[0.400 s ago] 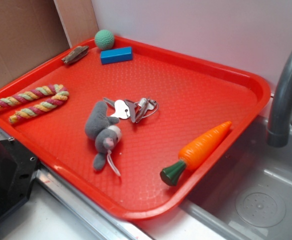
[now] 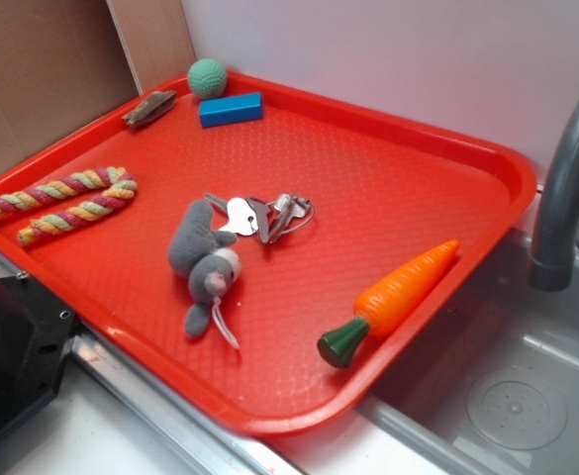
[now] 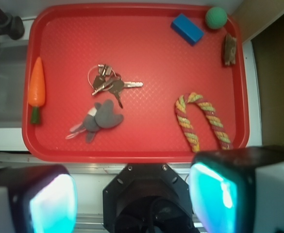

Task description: Grab the multicolored rope.

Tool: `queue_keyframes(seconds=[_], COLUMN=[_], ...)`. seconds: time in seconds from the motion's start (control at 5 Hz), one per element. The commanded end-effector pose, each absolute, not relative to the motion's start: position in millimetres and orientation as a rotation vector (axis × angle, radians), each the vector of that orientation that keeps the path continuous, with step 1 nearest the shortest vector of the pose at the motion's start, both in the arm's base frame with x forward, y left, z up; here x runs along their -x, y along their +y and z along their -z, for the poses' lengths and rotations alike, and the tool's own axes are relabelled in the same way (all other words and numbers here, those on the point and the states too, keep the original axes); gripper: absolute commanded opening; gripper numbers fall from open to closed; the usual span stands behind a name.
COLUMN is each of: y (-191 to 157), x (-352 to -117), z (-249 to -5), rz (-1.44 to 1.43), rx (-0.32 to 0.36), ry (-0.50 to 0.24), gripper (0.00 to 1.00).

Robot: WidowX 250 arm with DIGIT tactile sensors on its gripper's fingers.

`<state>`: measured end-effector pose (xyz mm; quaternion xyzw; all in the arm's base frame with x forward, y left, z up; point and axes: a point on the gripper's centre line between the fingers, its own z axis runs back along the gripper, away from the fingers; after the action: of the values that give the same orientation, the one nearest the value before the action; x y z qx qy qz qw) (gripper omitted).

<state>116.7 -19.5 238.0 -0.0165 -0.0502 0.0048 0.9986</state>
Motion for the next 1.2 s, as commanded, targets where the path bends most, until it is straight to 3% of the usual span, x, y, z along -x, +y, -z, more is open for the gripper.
queue_keyframes(seconds=[0.0, 0.2, 0.4, 0.8, 1.0], y=[48, 67, 81, 95, 84], x=[-139, -147, -160, -168, -165], z=[-174, -141, -104, -49, -25], rz=[-0.464, -0.694, -0.706, -0.566, -0.530], rx=[-0.024, -0.107, -0.178, -0.064, -0.020], ry=[-0.093, -0.087, -0.082, -0.120, -0.099], gripper=[1.00, 1.00, 1.00, 1.00, 1.00])
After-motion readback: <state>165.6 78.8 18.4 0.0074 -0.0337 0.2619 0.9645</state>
